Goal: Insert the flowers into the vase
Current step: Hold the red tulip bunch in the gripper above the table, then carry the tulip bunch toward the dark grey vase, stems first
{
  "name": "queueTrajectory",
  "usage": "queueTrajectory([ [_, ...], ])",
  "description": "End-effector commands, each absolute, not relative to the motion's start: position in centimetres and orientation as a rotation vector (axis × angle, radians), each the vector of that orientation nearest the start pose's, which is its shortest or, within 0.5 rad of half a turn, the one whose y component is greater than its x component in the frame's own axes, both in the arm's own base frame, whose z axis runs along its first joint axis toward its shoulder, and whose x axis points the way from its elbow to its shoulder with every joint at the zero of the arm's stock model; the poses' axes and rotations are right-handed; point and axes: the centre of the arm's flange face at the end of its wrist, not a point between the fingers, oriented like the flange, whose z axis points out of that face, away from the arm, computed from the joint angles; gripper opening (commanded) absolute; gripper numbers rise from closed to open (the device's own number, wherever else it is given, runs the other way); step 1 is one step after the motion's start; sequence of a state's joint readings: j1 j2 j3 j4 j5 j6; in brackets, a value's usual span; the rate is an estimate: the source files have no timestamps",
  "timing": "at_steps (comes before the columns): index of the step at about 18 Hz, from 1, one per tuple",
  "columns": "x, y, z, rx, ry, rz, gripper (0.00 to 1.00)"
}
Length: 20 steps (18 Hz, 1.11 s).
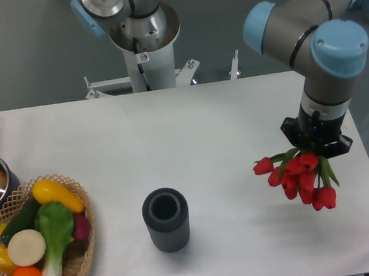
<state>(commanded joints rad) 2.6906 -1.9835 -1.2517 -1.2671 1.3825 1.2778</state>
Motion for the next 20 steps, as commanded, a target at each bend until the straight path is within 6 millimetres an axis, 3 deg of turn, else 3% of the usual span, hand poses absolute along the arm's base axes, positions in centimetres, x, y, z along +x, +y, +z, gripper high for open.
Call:
queueTrajectory([
  [7,-52.7,44.2,47.6,-2.640,0.218,0.095,0.00],
  [13,-51.0,47.3,49.5,-2.186,0.116,-0.236,0.00],
  [20,-50.2,48.1,51.7,-2.050,0.112,-0.244,0.01],
])
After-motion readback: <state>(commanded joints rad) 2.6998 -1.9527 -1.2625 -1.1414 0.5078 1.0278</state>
